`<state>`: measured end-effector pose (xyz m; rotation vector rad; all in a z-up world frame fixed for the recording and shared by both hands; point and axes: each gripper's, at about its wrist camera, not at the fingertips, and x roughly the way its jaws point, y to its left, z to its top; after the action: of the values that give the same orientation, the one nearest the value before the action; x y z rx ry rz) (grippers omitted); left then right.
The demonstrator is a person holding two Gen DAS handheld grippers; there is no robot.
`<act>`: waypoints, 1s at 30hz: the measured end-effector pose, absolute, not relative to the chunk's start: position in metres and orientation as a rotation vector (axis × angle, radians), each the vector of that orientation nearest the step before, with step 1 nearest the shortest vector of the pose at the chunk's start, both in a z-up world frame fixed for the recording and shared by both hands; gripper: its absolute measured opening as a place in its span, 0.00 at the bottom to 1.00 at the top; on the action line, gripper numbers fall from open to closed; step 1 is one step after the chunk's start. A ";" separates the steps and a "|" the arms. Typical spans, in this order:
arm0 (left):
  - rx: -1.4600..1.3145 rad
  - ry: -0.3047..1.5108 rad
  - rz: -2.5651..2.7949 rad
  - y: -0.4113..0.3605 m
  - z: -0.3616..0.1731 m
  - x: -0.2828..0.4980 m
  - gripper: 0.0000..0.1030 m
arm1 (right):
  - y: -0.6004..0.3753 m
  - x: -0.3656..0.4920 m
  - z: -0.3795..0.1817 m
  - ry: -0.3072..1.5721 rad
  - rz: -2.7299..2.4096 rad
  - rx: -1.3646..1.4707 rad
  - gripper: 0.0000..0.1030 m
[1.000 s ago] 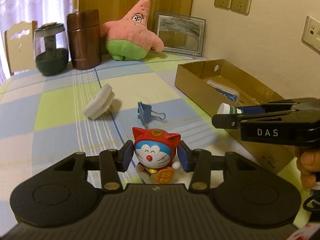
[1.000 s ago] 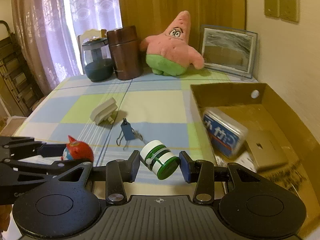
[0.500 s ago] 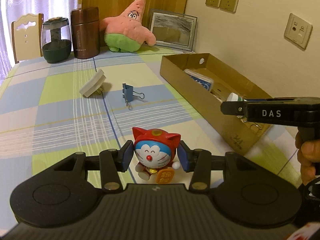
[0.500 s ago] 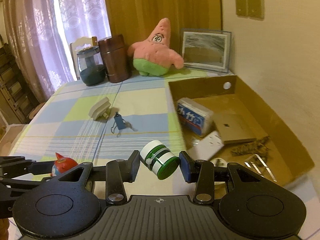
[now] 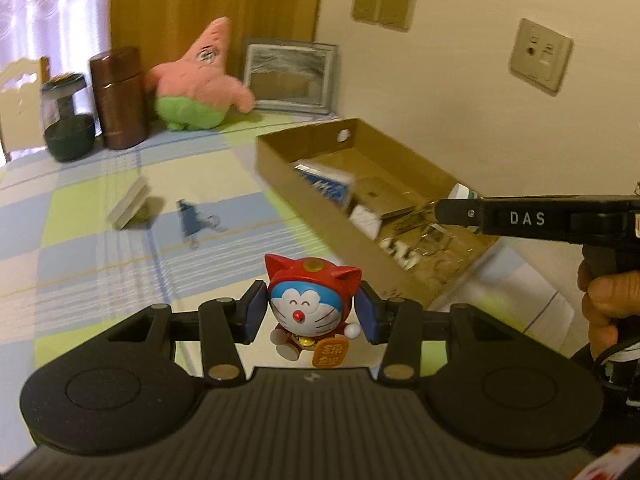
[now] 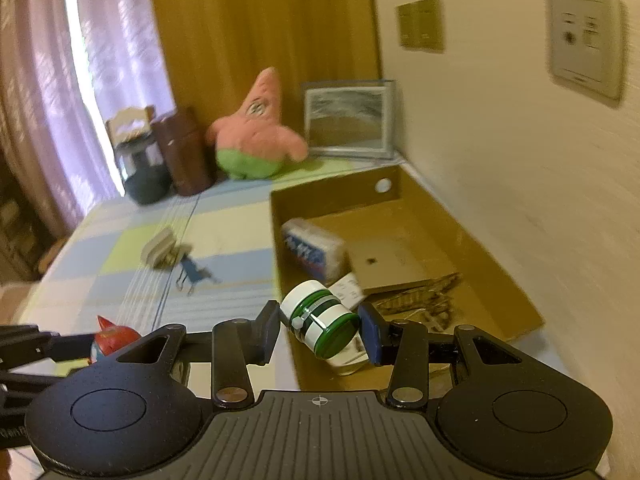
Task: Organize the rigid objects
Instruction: 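Lift and carry the cylinder and Doraemon figure over the cardboard tray, then lower the Doraemon figure into the tray and open the left gripper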
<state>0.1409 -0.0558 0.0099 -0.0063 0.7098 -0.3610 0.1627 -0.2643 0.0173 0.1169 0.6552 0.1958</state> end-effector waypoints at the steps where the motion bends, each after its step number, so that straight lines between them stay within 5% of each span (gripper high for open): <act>1: -0.004 0.707 -0.370 -0.061 0.012 0.143 0.41 | -0.269 0.163 0.021 0.650 0.189 0.122 0.38; 30: 0.035 0.756 -0.560 -0.185 0.001 0.227 0.41 | -0.368 0.208 0.007 0.704 0.089 0.079 0.38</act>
<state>0.2265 -0.1851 0.0007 0.0354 0.7557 -0.5605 0.2075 -0.3679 0.0066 0.0786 0.7042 0.0886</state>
